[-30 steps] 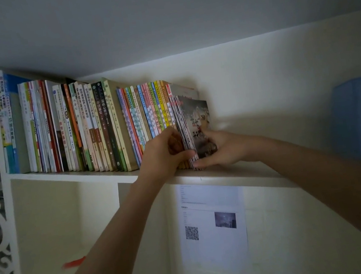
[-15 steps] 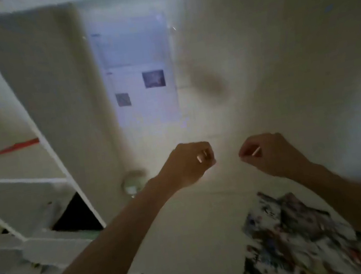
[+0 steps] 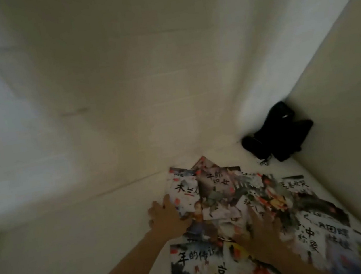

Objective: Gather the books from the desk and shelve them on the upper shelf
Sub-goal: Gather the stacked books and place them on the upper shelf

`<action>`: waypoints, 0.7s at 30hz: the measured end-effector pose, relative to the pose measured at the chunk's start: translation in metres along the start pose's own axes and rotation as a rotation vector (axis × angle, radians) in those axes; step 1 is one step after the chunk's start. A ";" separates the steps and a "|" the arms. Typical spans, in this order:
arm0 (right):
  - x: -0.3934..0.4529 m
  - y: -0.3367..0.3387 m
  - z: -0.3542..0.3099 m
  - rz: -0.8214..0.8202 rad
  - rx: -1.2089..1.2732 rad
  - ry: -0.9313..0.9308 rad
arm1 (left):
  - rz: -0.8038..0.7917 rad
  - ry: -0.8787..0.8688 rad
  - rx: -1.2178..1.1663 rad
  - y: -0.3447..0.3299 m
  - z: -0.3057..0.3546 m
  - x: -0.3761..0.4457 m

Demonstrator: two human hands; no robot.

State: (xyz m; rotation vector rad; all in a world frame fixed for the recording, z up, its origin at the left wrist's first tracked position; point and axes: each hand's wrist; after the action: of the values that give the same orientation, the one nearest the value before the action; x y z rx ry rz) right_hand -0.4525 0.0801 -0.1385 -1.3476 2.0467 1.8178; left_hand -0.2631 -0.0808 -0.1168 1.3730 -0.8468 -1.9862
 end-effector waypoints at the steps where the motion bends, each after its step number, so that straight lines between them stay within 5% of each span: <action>1: 0.001 -0.007 0.004 0.029 -0.013 -0.027 | 0.117 0.033 0.058 -0.007 0.010 0.009; 4: -0.009 -0.013 0.002 0.082 -0.072 -0.052 | 0.280 0.066 0.080 -0.008 0.036 0.016; 10: -0.019 -0.009 -0.002 0.100 -0.105 0.053 | -0.003 0.073 -0.472 0.000 0.056 0.033; 16: -0.029 -0.003 0.006 0.058 -0.101 0.276 | 0.102 -0.082 -0.387 -0.003 0.074 0.028; 19: -0.019 0.004 0.027 0.259 -0.023 0.124 | 0.123 -0.136 -0.356 -0.007 0.086 0.031; 21: -0.011 0.005 0.040 0.252 0.016 0.012 | 0.120 -0.137 -0.370 -0.009 0.094 0.031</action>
State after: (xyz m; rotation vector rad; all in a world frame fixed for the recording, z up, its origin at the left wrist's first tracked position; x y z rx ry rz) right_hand -0.4677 0.1189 -0.1397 -1.1427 2.3232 1.8842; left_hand -0.3623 -0.0820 -0.1169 0.9639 -0.5665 -2.0346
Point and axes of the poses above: each hand's wrist, its own x-axis towards the middle knuckle, its own y-axis out of the back of the hand, z = x × y, and after that the axes turned 12 degrees about x, right-handed
